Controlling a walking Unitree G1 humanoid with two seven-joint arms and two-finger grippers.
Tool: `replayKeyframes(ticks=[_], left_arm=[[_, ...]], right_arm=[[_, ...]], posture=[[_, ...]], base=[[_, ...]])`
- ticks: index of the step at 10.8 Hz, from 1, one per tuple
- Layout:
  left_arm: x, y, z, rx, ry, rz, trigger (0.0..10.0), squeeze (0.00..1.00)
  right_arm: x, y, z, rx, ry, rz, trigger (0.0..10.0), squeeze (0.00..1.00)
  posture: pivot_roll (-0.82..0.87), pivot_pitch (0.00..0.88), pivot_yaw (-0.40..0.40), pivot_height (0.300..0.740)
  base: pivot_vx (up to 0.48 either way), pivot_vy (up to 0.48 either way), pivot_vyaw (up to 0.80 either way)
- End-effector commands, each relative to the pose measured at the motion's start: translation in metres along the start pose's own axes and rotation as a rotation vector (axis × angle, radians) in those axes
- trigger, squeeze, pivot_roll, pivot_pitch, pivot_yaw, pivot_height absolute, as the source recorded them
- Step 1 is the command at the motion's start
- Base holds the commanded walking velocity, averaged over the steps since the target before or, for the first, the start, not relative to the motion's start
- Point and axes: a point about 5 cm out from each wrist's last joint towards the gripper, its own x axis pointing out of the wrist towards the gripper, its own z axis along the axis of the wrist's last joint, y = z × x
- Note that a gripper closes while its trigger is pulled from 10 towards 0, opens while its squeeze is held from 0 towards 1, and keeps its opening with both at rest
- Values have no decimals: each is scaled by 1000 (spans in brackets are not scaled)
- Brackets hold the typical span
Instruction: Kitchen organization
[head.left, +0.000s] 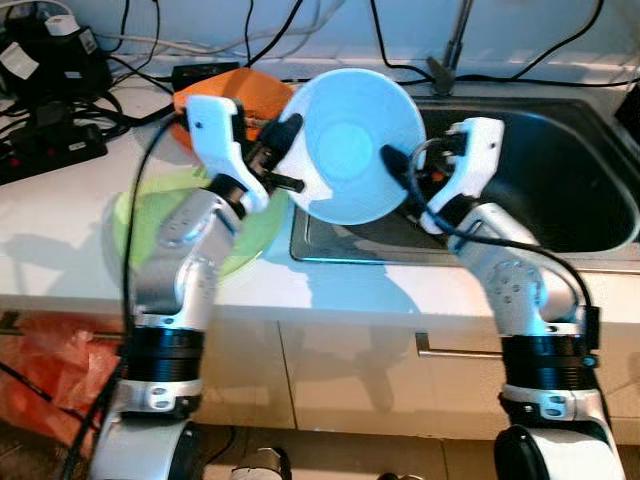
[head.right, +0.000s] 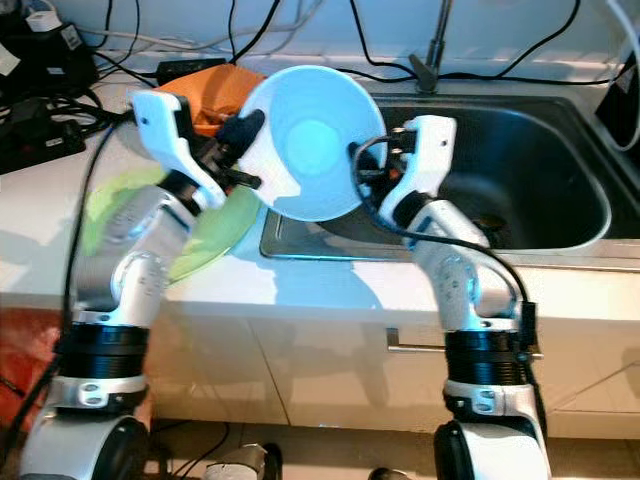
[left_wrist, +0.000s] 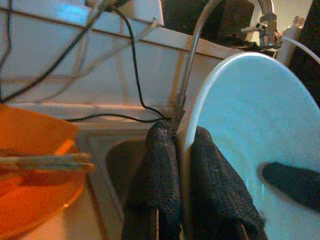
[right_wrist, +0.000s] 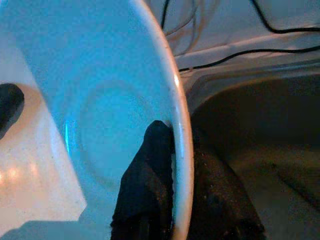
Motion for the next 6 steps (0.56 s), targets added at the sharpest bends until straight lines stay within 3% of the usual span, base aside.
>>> replayKeyframes(ticks=[1,3,4,5,6], left_arm=[[1,0,14,10,-83,3,0,0],[4,-4,10,-11,-93,1,0,0],[6,-5,8,-18,-97,4,784,0],[8,-6,6,-30,-101,-1,8000,302],[8,-8,5,-34,-102,-8,10000,1000]], right_arm=[[-5,-5,-8,-8,58,-18,0,0],[-7,-7,-8,-18,72,-33,0,0],[-8,-9,-7,-24,78,-39,0,0],[-10,-10,-6,-29,79,-48,0,0],[-10,-11,-5,-30,76,-58,0,0]], posture=[[47,62,-1,740],[14,60,-19,740],[0,55,-26,740],[-8,54,-30,740],[-12,53,-27,740]], base=[[0,0,0],[0,0,0],[0,0,0],[0,0,0],[0,0,0]])
